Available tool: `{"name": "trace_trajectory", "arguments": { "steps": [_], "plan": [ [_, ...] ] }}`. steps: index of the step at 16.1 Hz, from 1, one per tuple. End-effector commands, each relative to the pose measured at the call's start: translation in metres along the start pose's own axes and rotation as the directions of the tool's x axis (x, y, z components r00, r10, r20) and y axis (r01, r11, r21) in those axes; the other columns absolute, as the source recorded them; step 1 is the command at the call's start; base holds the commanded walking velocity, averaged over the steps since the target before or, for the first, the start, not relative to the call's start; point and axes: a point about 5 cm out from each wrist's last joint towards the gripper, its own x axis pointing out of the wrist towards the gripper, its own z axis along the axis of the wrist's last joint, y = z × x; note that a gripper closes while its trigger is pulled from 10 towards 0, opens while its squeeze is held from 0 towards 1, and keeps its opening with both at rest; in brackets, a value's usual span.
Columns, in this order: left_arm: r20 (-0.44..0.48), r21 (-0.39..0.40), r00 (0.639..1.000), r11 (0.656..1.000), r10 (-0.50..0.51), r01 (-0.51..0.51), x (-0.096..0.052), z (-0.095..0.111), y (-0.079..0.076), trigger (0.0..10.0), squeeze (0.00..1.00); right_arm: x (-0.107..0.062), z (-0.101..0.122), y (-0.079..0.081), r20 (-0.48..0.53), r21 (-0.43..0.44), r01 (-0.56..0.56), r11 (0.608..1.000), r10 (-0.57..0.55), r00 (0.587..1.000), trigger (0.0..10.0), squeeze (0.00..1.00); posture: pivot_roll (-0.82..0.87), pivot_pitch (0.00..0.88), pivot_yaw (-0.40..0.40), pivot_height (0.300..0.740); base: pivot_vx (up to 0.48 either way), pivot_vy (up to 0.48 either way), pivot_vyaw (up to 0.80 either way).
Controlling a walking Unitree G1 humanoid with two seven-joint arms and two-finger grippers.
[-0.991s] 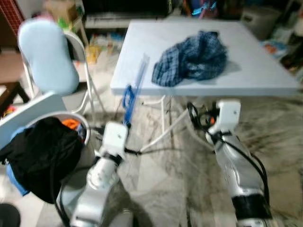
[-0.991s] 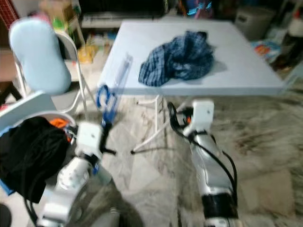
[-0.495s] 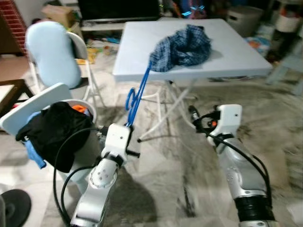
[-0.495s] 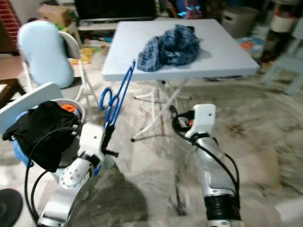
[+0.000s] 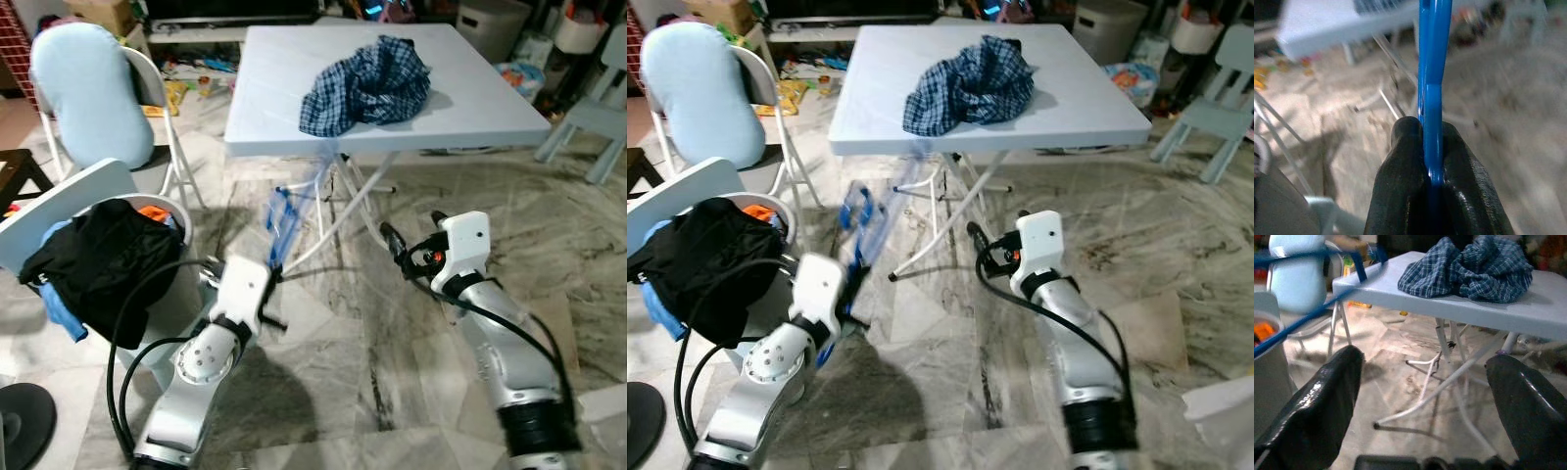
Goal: Hang hanger
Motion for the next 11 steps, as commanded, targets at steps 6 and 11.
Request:
{"name": "trace_trajectory", "arguments": {
  "steps": [6,11],
  "plan": [
    [-0.238,0.254,0.934,0.912,-0.266,0.324,-0.016,-0.041,-0.004,10.0,0.00,-0.010,0.001,-0.012,-0.232,-0.479,-0.499,0.722,0.444,0.866,10.0,0.00,0.01,0.099,-0.028,0.740,0.000,0.000,0.00],
    [-0.217,0.377,0.918,0.840,-0.331,0.391,-0.006,-0.029,-0.016,10.0,0.00,-0.017,-0.019,0.008,-0.418,-0.482,-0.728,0.487,0.602,0.680,10.0,0.00,0.01,0.099,-0.036,0.740,0.000,0.000,0.00]
  ]
}}
